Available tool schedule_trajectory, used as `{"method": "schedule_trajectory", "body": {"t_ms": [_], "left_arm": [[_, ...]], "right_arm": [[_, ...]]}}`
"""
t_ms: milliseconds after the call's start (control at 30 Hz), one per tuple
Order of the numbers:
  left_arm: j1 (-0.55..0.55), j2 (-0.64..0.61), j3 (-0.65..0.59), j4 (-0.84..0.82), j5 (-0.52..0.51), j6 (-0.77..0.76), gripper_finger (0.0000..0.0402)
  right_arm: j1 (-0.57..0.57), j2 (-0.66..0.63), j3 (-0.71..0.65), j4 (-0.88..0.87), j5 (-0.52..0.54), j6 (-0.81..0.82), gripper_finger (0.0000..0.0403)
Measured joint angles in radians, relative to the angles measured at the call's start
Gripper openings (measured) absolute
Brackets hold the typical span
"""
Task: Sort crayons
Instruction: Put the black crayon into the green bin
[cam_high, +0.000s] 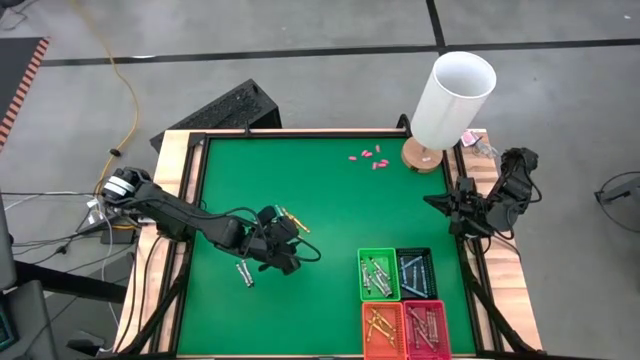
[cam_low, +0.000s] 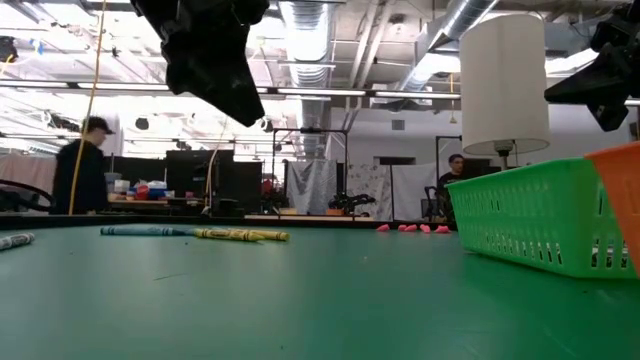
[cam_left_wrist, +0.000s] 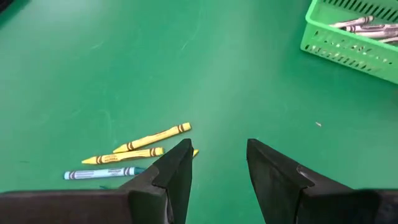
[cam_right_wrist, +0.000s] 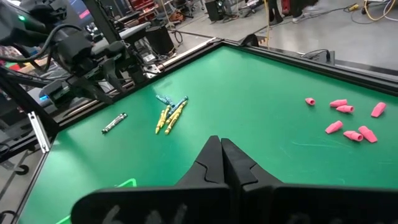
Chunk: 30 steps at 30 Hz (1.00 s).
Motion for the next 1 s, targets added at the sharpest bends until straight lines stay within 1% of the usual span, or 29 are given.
{"method": "schedule_trajectory", "body": {"t_ms": [167,267,500,733,867,1000], "left_arm": [[0.005,0.0,0.0,0.008,-0.047,0.022,0.0141],[0.026,0.0,0.0,0.008,-0.045,0.008,0.0141],[0.096,0.0,0.0,0.007,0.053,0.029,0.0141],[0.147,0.001,0.0,0.007,0.066,0.07,0.0141],[0.166,-0.012,0.0,0.015,0.128,0.085,0.0141],[0.168,-0.048,0.0,0.008,0.139,0.089,0.0141]], "right_arm": [[0.0,0.0,0.0,0.0,0.001,-0.004,0.0],[0.0,0.0,0.0,-0.001,0.001,-0.003,0.0],[0.0,0.0,0.0,-0.003,0.003,0.0,0.0],[0.0,0.0,0.0,-0.004,0.006,0.0,0.0],[0.0,0.0,0.0,-0.005,0.018,0.0,0.0],[0.0,0.0,0.0,-0.005,0.019,0.0,0.0]]}}
